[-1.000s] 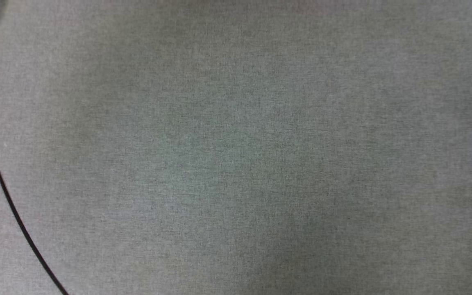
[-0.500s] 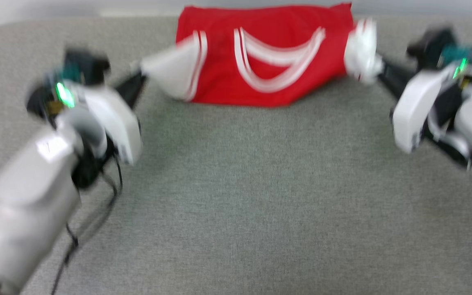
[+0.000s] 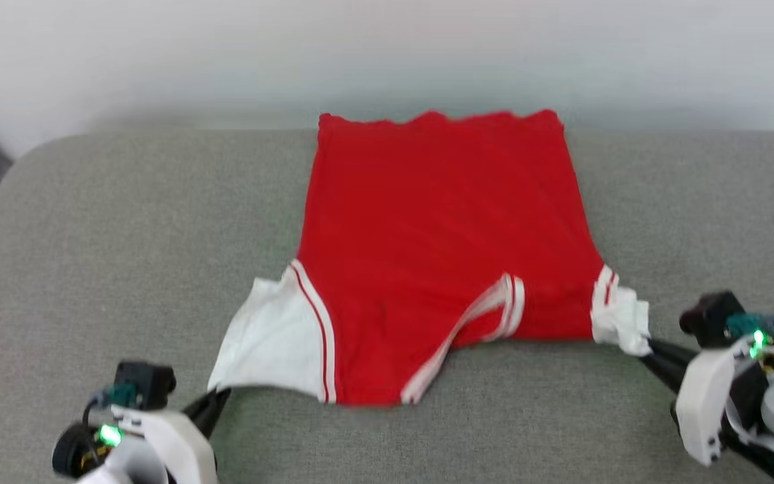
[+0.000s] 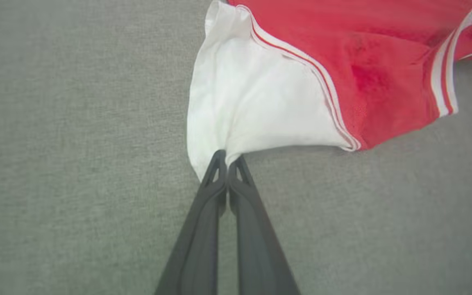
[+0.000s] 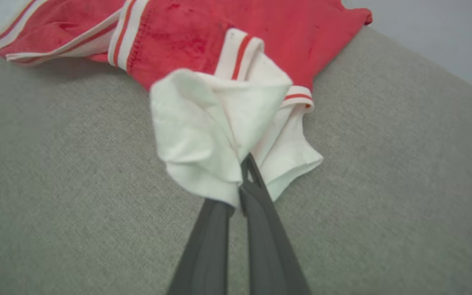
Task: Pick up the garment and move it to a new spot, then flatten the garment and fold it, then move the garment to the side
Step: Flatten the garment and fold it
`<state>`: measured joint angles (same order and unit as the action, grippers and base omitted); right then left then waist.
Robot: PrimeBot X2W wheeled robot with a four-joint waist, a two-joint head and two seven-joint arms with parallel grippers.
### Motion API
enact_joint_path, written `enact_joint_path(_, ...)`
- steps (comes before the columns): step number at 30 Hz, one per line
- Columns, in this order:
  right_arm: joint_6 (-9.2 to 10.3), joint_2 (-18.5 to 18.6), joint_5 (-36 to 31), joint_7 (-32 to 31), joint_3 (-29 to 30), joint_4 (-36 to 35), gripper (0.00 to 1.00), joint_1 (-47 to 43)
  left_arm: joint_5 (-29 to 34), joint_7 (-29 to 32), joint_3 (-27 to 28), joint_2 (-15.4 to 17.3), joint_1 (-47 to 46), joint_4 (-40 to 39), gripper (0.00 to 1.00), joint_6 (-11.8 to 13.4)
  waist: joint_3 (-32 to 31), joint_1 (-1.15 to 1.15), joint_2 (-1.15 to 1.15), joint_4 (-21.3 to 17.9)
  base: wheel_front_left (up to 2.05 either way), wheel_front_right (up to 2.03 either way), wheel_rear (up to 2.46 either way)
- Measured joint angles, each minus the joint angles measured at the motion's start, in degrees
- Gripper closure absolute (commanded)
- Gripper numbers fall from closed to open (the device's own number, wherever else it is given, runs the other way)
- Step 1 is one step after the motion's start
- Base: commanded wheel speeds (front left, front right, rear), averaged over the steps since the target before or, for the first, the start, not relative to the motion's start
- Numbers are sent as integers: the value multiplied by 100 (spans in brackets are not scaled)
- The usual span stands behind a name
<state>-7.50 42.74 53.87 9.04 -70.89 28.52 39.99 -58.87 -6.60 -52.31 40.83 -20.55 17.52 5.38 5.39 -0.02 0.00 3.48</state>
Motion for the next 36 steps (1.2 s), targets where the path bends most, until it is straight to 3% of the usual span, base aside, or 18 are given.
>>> enact_joint_path(14,-1,797,-38,-240,325,-1100,100,-2084,-546,-302,-80,422,1861,-988,100,833,-646,0,0,-15,0,0,0)
enact_joint_path(20,-1,764,-236,-399,709,-1185,100,-2588,-577,-352,-82,461,2000,-1170,100,949,-664,0,0,7,0,0,0)
enact_joint_path(21,-1,713,-259,-415,792,-1178,87,-2614,-564,-353,-83,450,1996,-1189,100,950,-665,0,0,6,0,0,0)
enact_joint_path(22,-1,666,-304,-435,889,-1171,53,-2631,-527,-368,-83,435,1987,-1204,100,965,-666,1,0,3,0,0,0)
enact_joint_path(23,-1,628,-314,-438,1005,-1172,0,-2646,-517,-368,-85,424,1972,-1217,100,978,-666,0,0,-1,0,0,0)
enact_joint_path(28,-1,761,-533,-508,1672,-1360,0,-2599,-367,-456,-67,404,1866,-1300,100,1051,-658,1,0,4,0,0,0)
enact_joint_path(36,0,1458,-526,-1206,3306,-2247,0,-1794,-134,-604,80,410,1684,-1648,100,1255,-497,2,0,121,0,0,0)
